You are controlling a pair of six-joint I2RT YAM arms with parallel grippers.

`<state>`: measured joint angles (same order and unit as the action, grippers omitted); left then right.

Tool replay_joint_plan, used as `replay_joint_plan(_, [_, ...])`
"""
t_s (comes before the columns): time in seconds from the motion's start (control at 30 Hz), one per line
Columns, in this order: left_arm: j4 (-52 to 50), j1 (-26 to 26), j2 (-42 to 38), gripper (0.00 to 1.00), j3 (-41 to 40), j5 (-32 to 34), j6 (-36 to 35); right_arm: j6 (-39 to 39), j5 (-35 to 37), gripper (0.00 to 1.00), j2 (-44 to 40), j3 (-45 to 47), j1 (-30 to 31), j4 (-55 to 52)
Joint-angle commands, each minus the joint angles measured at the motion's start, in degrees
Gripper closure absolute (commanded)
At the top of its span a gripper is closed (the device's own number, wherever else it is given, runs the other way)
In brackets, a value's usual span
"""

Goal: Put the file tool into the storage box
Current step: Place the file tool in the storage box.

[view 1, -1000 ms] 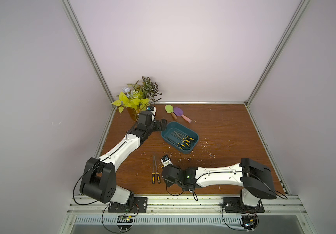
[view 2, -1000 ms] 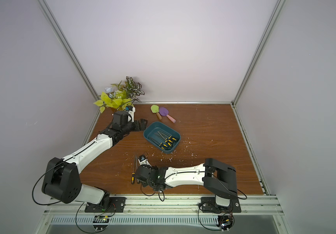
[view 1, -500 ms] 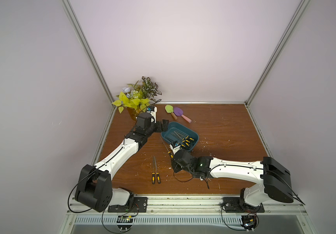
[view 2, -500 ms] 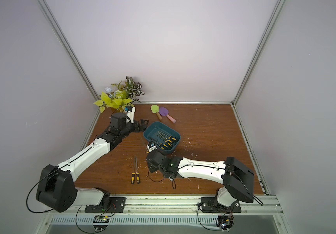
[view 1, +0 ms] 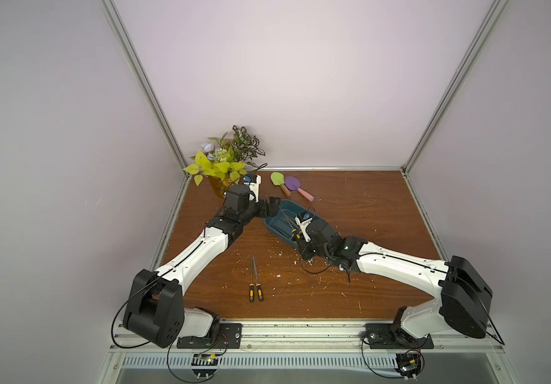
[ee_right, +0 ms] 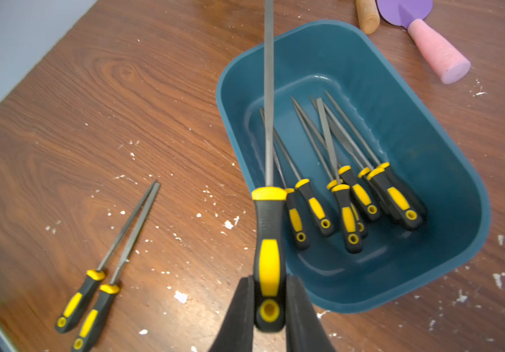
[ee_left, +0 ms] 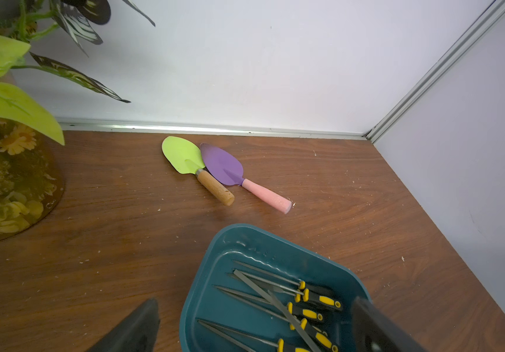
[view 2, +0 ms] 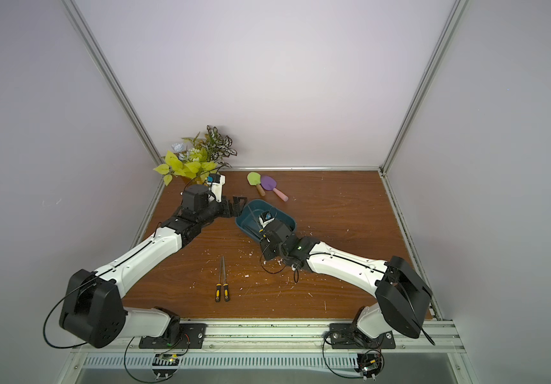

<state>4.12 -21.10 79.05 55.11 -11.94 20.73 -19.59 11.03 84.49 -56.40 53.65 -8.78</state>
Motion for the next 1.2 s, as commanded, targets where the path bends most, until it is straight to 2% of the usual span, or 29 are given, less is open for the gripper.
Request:
replay_joint_plan(0.0, [0.0,-1.2,1.0,0.00,0.6,-0.9,-1.2,4.4,-2.8,0.90,-0.6,-1.0,-1.9,-1.4])
replay_joint_plan(0.33, [-0.4,-1.9,0.7,0.00,0.7,-0.1,-1.4,9.7,-8.1,0.91,3.2,-3.5,-8.0,-2.0])
replay_joint_plan(0.7, [-0.5,-1.9,0.6,0.00,0.8,0.1,-1.4,15.6,-8.7,0.92,12.6,-11.1,-12.5,-3.1])
replay_joint_plan(1.03, [-0.6,-2.0,0.3,0.00,0.8,-0.3,-1.2,16.3,-8.9,0.89,20.0,-16.8,-13.5,-6.0])
replay_joint_plan(1.17, [-0.6,-2.1,0.2,0.00,0.7,-0.1,-1.2,15.7,-6.9,0.88,21.1,-17.9,-13.5,-6.2])
